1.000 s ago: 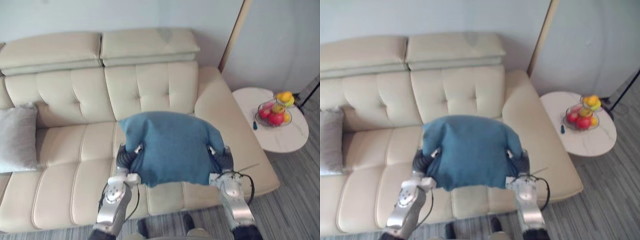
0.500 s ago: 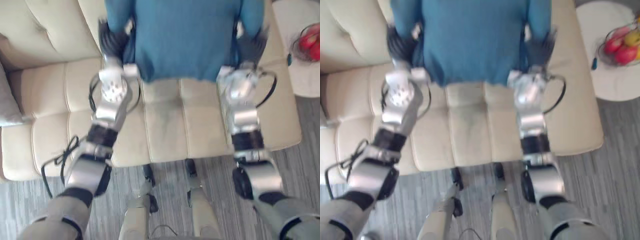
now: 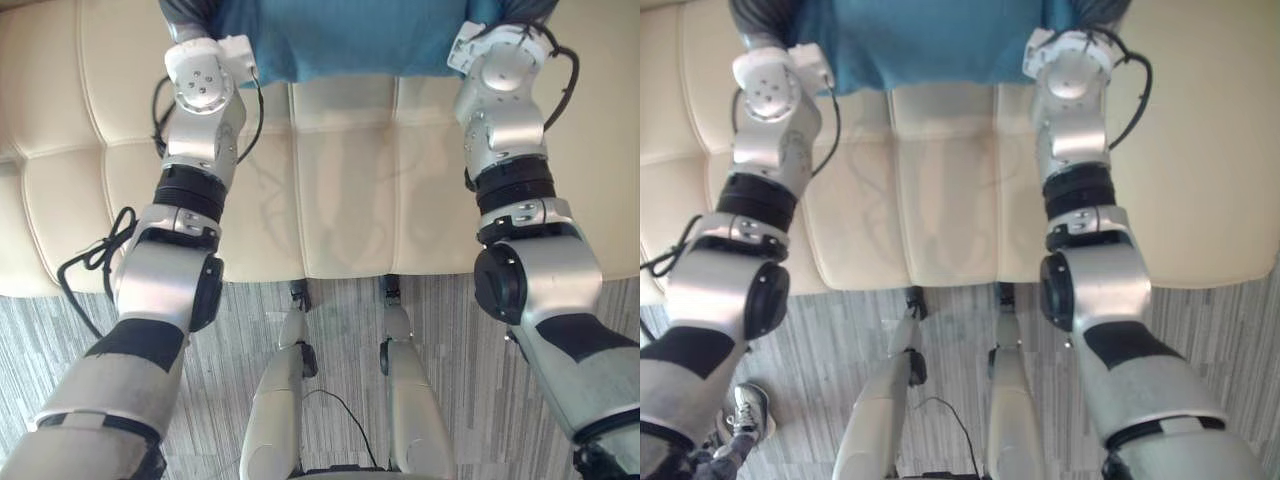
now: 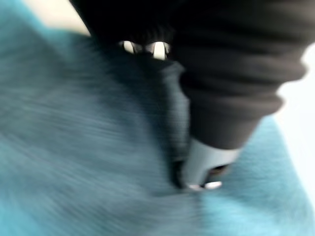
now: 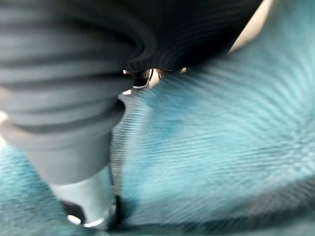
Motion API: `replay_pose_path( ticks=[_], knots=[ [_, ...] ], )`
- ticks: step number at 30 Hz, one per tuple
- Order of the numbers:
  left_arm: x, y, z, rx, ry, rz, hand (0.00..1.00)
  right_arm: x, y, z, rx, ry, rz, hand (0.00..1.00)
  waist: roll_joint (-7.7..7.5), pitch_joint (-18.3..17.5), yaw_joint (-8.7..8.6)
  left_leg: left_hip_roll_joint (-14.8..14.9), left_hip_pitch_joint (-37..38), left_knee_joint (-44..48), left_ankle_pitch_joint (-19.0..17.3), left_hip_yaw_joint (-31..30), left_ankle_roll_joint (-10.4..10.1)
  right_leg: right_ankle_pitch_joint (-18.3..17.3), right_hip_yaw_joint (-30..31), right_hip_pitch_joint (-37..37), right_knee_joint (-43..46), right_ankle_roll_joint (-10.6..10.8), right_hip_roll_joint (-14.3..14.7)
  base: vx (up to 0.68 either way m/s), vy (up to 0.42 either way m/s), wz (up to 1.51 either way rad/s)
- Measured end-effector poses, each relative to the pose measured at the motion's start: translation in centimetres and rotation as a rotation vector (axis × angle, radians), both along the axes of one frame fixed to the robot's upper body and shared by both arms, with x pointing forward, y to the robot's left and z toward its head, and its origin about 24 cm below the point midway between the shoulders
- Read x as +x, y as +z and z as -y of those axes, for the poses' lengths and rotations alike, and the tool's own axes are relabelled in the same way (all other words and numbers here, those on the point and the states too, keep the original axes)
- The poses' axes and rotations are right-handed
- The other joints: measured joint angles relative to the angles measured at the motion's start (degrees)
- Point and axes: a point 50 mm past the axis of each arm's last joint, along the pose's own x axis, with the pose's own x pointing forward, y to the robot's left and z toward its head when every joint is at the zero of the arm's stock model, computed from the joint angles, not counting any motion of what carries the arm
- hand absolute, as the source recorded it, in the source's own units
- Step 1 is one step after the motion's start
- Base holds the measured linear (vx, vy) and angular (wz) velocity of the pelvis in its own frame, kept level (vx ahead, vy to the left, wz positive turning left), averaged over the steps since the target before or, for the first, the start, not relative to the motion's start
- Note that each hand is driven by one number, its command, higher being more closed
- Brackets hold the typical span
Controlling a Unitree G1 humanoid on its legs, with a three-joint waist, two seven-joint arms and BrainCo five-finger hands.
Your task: Pick up cushions and gather them together orderly.
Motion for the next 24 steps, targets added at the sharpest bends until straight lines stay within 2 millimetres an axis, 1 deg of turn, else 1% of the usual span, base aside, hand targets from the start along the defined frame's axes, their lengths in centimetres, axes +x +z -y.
replay_pose_path(
  ticks=[1, 3, 4, 5, 6, 9, 11, 12, 15, 16, 17, 18, 19, 20, 21, 22, 23, 24],
  knots=[
    [0.1, -0.7, 0.5, -0.03, -0.029, -0.015, 0.0, 0.0, -1.0, -0.1, 0.002, 0.025, -0.01, 0.0, -0.09, 0.58, 0.39, 0.4, -0.58, 0.0, 0.0, 0.0, 0.0, -0.06, -0.04, -0.74, 0.57, -0.1, 0.31, 0.0, 0.023, -0.06],
    [0.3, -2.7, 1.0, -0.068, -0.064, -0.052, 0.0, 0.0, -2.4, -0.7, 0.011, 0.068, -0.027, 0.0, -0.08, 1.42, 0.64, 1.03, -0.71, 0.0, 0.04, 0.08, -0.07, -0.23, -0.2, -1.52, 1.86, -0.34, 0.85, 0.0, 0.024, -0.06],
    [0.3, -4.8, 1.2, -0.103, -0.08, -0.081, 0.0, -0.1, -3.5, -1.1, 0.015, 0.086, -0.029, 0.0, -0.06, 1.46, 0.57, 1.32, -0.55, 0.0, 0.22, 0.14, -0.34, -0.48, -0.38, -1.71, 2.83, -0.6, 1.13, 0.0, 0.0, 0.0],
    [0.1, -6.5, 1.5, -0.123, -0.093, -0.099, 0.0, -0.4, -4.3, -1.1, 0.017, 0.091, -0.026, 0.0, -0.06, 1.46, 0.57, 1.38, -0.1, 0.0, 0.59, 0.11, -0.87, -1.25, -0.7, -1.7, 4.06, -1.0, 1.17, 0.0, 0.02, 0.07],
    [-0.1, -7.4, 1.7, -0.133, -0.1, -0.106, 0.0, -0.5, -4.7, -1.1, 0.022, 0.092, -0.023, 0.0, -0.06, 1.46, 0.62, 1.4, 0.28, 0.0, 0.69, 0.1, -1.02, -1.94, -0.8, -1.7, 5.03, -0.99, 1.19, -0.01, 0.015, 0.12],
    [-0.8, -11.1, 1.7, -0.161, -0.117, -0.163, 0.0, -1.4, -6.9, -0.6, 0.025, 0.098, -0.014, 0.0, -0.14, 1.41, 0.73, 1.54, 2.42, -0.01, 0.62, -0.12, -1.1, -5.49, -1.43, -1.67, 10.3, -1.56, 1.38, -0.01, 0.0, 0.11],
    [-1.3, -12.8, 1.5, -0.165, -0.129, -0.182, 0.0, -2.2, -8.7, -0.1, 0.025, 0.094, -0.019, 0.0, -0.14, 1.41, 1.13, 1.8, 3.52, -0.01, 0.11, -0.21, -1.62, -6.9, -1.74, -1.58, 12.89, -1.74, 1.61, -0.01, -0.007, 0.12],
    [-1.6, -13.2, 1.4, -0.171, -0.136, -0.183, 0.0, -2.5, -9.4, 0.2, 0.024, 0.09, -0.023, 0.0, -0.14, 1.41, 1.25, 1.88, 3.9, -0.01, -0.07, -0.24, -1.77, -7.35, -1.89, -1.44, 13.62, -1.65, 1.66, -0.01, -0.01, 0.11],
    [-3.0, -15.8, 0.5, -0.151, -0.153, -0.199, 0.0, -4.3, -13.0, 1.3, 0.027, 0.087, -0.062, 0.0, -0.26, 1.34, 1.6, 1.89, 6.98, -0.01, -0.16, -0.31, -1.72, -8.73, -2.09, 0.74, 15.83, -1.87, 1.67, -0.01, -0.019, 0.06],
    [-3.8, -16.9, -0.1, -0.153, -0.147, -0.208, 0.0, -5.2, -14.6, 1.5, 0.04, 0.088, -0.082, 0.0, -0.44, 1.14, 1.59, 1.9, 8.56, -0.01, -0.46, -0.27, -1.65, -9.38, -2.16, 1.98, 16.58, -1.95, 1.67, 0.0, 0.0, 0.0],
    [-4.2, -17.5, -0.4, -0.15, -0.15, -0.212, 0.0, -5.7, -15.4, 1.7, 0.045, 0.088, -0.091, 0.0, -0.48, 1.12, 1.62, 1.9, 9.53, -0.01, -0.63, -0.21, -1.55, -9.74, -2.26, 2.75, 17.08, -2.03, 1.66, 0.0, -0.063, 0.0],
    [-5.2, -18.6, -1.0, -0.144, -0.151, -0.216, 0.0, -6.9, -17.0, 2.3, 0.049, 0.082, -0.108, 0.0, -0.52, 1.07, 1.71, 1.92, 11.57, 0.0, -1.19, -0.1, -1.37, -10.44, -2.38, 4.45, 17.65, -2.1, 1.67, 0.0, -0.062, 0.0],
    [-5.7, -19.4, -1.4, -0.14, -0.146, -0.227, 0.0, -7.5, -17.9, 2.5, 0.054, 0.079, -0.124, 0.0, -0.64, 0.73, 1.69, 1.92, 12.44, -0.01, -1.83, -0.01, -1.72, -11.1, -2.41, 5.11, 18.04, -2.16, 1.66, 0.0, -0.075, -0.03],
    [-6.6, -21.0, -2.1, -0.124, -0.139, -0.262, 0.0, -8.6, -19.9, 3.0, 0.064, 0.077, -0.171, 0.0, -0.91, -0.58, 1.68, 2.01, 13.47, 0.0, -2.42, 0.16, -1.33, -11.34, -2.42, 6.0, 18.23, -2.25, 1.73, 0.03, -0.062, -0.02],
    [-7.3, -22.3, -2.6, -0.12, -0.133, -0.294, 0.0, -9.4, -21.4, 3.3, 0.064, 0.077, -0.213, 0.0, -1.15, -1.51, 1.64, 2.09, 14.34, 0.01, -2.69, 0.2, -1.28, -11.68, -2.51, 6.83, 18.23, -2.29, 1.79, 0.06, -0.073, -0.01],
    [-8.3, -24.1, -3.0, -0.117, -0.127, -0.347, 0.0, -10.5, -23.5, 3.7, 0.065, 0.082, -0.281, 0.0, -1.62, -2.82, 1.63, 2.12, 15.62, 0.01, -3.19, 0.26, -1.32, -12.3, -2.62, 8.1, 18.34, -2.31, 1.79, 0.07, -0.062, 0.01],
    [-8.9, -25.2, -3.3, -0.108, -0.126, -0.379, 0.0, -11.1, -24.7, 4.0, 0.07, 0.093, -0.317, 0.0, -1.9, -3.22, 1.59, 2.15, 16.8, 0.02, -3.35, 0.33, -1.13, -12.62, -2.69, 9.21, 18.47, -2.35, 1.79, 0.09, -0.059, 0.02],
    [-10.1, -27.3, -3.7, -0.104, -0.123, -0.445, 0.0, -12.5, -26.8, 4.3, 0.077, 0.105, -0.388, 0.0, -2.43, -4.61, 1.51, 2.19, 18.56, 0.05, -3.64, 0.35, -0.91, -13.24, -2.92, 10.94, 18.64, -2.43, 1.77, 0.12, -0.056, 0.01]
  ],
)
